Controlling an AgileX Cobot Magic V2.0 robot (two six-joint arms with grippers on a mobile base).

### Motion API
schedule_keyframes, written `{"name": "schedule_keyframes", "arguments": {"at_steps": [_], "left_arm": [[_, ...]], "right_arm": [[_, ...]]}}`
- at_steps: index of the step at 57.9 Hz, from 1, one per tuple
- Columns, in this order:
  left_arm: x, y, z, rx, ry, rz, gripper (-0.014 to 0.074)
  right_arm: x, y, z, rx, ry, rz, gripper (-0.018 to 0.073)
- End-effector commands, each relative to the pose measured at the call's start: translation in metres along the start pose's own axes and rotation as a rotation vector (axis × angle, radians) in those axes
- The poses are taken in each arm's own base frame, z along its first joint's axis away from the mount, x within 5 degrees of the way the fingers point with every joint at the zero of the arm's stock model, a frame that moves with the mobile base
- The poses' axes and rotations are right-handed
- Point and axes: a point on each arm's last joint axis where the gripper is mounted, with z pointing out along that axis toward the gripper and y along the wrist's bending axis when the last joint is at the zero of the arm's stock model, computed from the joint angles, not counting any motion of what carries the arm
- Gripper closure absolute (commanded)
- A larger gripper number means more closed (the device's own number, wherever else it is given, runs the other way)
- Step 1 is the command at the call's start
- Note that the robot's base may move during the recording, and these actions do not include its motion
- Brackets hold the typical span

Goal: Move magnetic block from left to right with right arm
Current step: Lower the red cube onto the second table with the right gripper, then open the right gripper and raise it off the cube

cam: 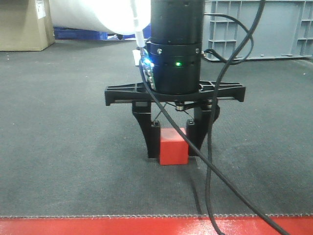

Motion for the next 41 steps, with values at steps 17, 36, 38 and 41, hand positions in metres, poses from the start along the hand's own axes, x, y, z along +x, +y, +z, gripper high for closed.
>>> {"name": "schedule_keyframes", "arguments": {"at_steps": [17,36,38,41], "left_arm": [[-0.006,0.0,-0.001,0.007,-0.092,-0.011,0.0713],[-0.006,0.0,-0.001,0.007,-0.092,-0.011,0.0713],[-0.006,0.0,-0.001,0.007,-0.092,-0.011,0.0713],[-0.006,0.0,-0.001,0.007,-0.092,-0.011,0.0713]], "right_arm": [[-0.004,0.007,-0.035,-0.076,-0.086,0.01,-0.0061],[-0.002,0.003,-0.049,-0.079,-0.125,0.007,-0.0064],[-0.001,0.002,-0.053,-0.082,-0.128,0.007,-0.0064],[0.001,0.0,-0.061,-0.087,-0.142,0.004,-0.0064]]}}
